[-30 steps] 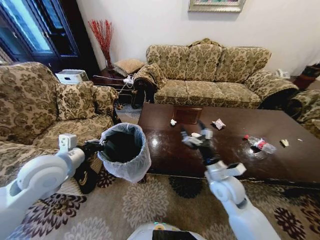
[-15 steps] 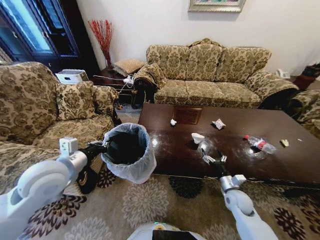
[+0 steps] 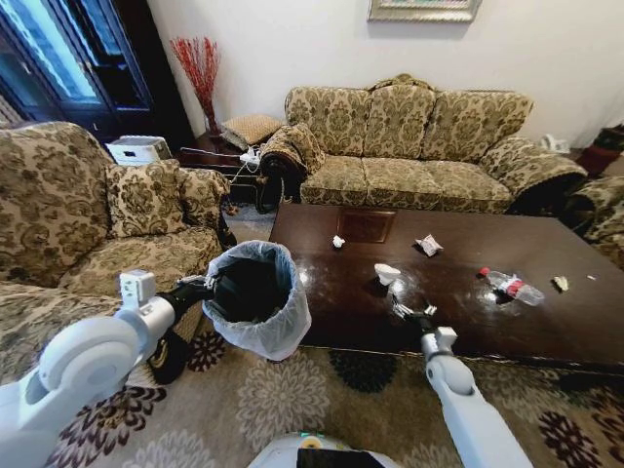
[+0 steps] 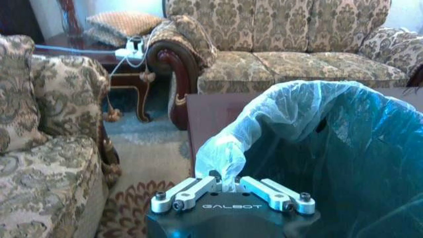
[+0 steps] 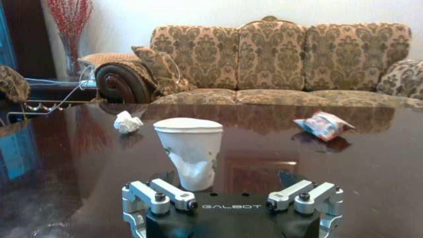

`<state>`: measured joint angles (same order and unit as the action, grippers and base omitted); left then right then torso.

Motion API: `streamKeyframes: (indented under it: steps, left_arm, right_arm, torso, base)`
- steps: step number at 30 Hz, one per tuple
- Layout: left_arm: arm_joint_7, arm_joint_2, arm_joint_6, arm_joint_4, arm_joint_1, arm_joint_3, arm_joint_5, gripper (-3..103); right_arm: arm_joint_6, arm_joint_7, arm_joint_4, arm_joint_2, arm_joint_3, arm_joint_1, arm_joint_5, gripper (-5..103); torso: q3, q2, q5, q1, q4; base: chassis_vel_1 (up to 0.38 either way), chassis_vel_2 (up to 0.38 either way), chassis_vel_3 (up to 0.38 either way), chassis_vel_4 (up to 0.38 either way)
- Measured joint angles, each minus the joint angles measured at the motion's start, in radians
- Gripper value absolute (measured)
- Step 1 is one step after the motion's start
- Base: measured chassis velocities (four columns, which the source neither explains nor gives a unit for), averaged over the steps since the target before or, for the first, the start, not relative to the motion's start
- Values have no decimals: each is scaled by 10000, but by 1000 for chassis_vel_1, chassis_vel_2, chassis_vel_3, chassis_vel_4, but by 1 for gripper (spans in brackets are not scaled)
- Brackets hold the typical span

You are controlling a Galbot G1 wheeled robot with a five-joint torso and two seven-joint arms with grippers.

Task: Move to the front of the table and place the trash on the table into the trash bin.

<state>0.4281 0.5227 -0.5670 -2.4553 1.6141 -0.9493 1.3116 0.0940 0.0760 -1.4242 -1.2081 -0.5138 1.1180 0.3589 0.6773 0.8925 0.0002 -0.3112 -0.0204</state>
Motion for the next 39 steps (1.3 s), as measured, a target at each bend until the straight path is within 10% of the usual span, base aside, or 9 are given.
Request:
streamKeyframes:
  steps: [30,39]
  left_arm:
    - [-84,-78,-15,-84,50,209,-194,1]
    - [-65,-105,41,-6,51,260,-211,1]
  right_arm:
    - [392,-391,3279,-1468,1044,-2831,-1052,103]
    - [627,-300,3511,-1529,1013,-2926,-1099,76]
  torso:
    - [-1,0,-3,1,1]
    - [-2,0,-4,1,1]
  base:
    - [0,0,0,0]
    - [0,0,0,0]
